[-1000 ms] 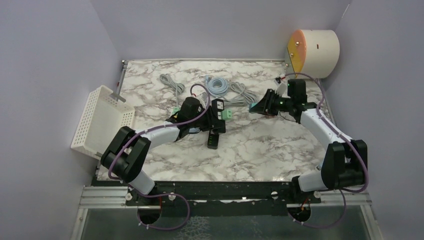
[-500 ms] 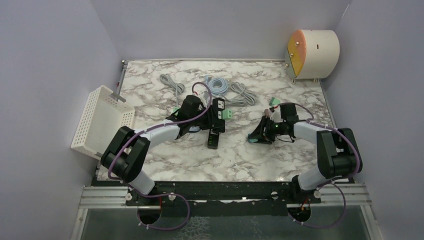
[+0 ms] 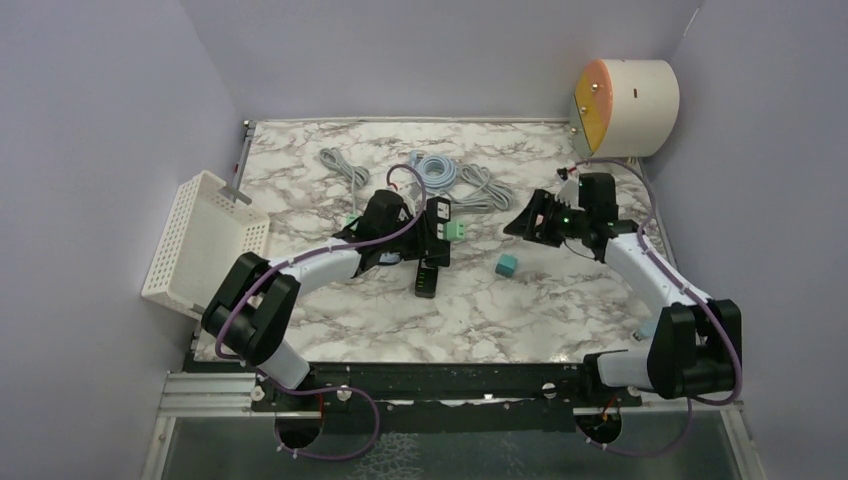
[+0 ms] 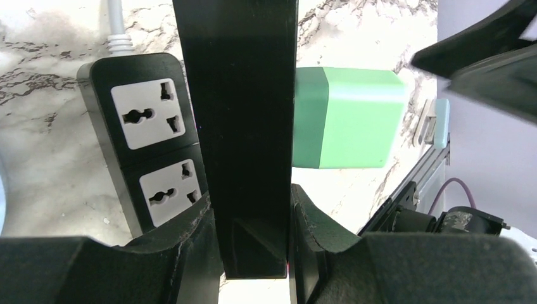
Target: Pull the plug off the socket
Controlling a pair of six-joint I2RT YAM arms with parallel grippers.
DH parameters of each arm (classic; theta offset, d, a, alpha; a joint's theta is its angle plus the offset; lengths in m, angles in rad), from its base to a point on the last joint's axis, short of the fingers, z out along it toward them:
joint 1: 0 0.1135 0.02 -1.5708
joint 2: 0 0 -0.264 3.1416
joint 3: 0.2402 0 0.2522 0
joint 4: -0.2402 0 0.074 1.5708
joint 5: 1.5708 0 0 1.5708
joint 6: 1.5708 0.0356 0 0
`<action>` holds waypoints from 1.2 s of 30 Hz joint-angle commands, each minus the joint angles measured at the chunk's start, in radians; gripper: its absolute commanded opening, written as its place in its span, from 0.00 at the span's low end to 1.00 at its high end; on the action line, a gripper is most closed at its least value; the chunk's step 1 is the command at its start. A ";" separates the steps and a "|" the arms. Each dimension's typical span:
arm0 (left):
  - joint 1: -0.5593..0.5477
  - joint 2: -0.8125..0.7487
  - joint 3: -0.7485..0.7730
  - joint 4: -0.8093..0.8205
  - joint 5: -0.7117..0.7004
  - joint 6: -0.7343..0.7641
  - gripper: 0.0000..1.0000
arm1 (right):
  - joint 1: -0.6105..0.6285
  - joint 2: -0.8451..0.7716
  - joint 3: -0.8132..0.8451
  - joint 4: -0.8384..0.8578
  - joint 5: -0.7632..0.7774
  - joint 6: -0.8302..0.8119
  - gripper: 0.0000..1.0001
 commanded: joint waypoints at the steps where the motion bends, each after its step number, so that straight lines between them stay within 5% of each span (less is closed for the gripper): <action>1: -0.023 -0.011 0.059 0.048 -0.016 0.026 0.00 | -0.001 -0.056 0.109 -0.002 -0.046 -0.048 0.69; 10: -0.070 0.025 0.100 0.049 -0.035 0.022 0.00 | 0.153 0.038 0.267 -0.030 -0.027 -0.081 0.69; 28: -0.090 0.008 0.103 0.043 -0.038 0.024 0.00 | 0.313 0.160 0.254 0.044 0.063 -0.029 0.66; 31: -0.090 0.005 0.101 0.044 -0.038 0.023 0.00 | 0.313 0.170 0.249 0.052 0.068 -0.027 0.54; 36: -0.091 0.007 0.100 0.044 -0.036 0.023 0.00 | 0.313 0.180 0.253 0.055 0.062 -0.020 0.04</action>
